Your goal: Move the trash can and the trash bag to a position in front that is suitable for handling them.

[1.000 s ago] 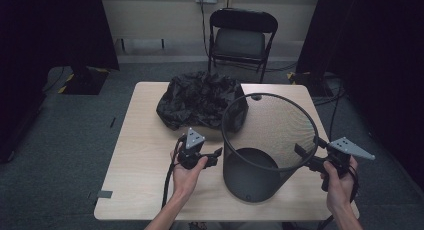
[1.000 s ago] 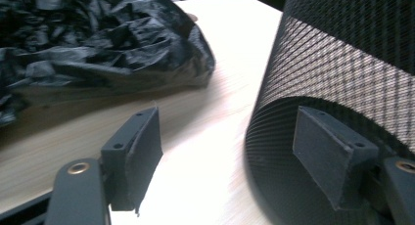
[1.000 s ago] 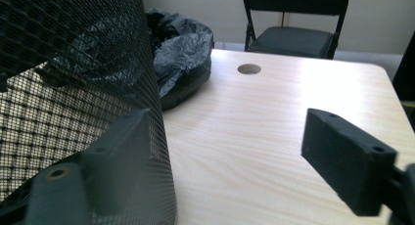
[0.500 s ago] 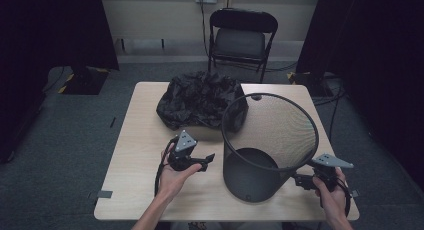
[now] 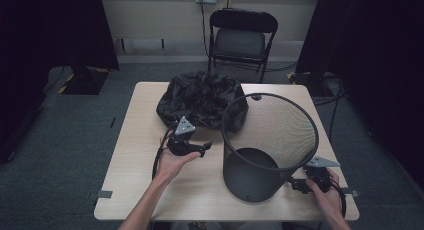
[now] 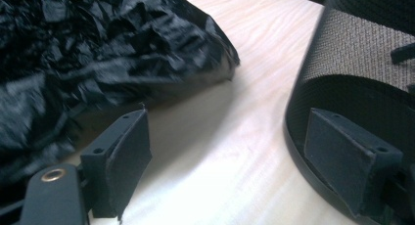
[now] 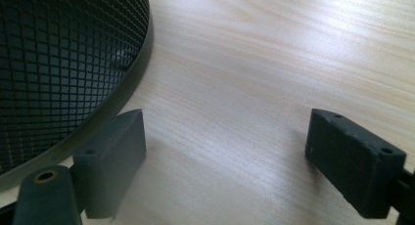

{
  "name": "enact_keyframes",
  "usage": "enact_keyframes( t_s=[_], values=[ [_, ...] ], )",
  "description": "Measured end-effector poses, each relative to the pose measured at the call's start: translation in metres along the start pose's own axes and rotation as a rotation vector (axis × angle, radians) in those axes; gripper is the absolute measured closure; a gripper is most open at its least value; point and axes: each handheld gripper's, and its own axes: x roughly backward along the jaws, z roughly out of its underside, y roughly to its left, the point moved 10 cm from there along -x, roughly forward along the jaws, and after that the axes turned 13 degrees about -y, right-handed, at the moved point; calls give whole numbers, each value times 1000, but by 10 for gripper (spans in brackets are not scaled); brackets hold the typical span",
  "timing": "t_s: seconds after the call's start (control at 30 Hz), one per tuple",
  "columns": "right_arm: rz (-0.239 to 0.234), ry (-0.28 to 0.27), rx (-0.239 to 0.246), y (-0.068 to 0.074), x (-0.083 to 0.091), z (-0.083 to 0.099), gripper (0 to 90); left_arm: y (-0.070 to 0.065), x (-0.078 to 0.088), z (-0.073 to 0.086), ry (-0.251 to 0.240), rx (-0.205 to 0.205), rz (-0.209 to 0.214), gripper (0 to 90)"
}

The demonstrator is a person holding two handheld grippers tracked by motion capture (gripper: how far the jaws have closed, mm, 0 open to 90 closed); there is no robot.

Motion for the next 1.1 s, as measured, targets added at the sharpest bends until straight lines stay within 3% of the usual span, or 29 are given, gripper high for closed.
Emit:
enact_keyframes(
  t_s=[0.13, 0.37, 0.43, 0.57, 0.63, 0.67, 0.77, 0.83, 1.1],
  values=[
    [-1, -2, 0, 0, 0, 0, 136, 18, -8, -10, 3, -1, 11, 172],
    [0, -3, 0, 0, 0, 0, 136, 26, -30, -32, -27, -20, 13, 169],
    [-1, -2, -1, 0, 0, 1, 136, 30, -41, -33, -13, -42, 10, 168],
    [-5, -3, 6, 1, 1, 1, 135, 31, -59, -28, 9, -32, 37, 186],
    [-7, -3, 6, 1, 1, 1, 133, 28, -66, -21, 46, -84, 33, 218],
    [-10, -2, 6, 2, 1, 1, 130, 26, -69, -19, 47, -92, 38, 219],
    [-16, -3, 11, 2, 1, 1, 130, 26, -75, -11, 77, -99, 36, 306],
    [-20, -3, 13, 3, 1, 1, 130, 29, -78, -5, 93, -82, 16, 413],
    [-22, -2, 11, 4, 2, 2, 130, 27, -73, 7, 128, -11, 49, 787]
  ],
)
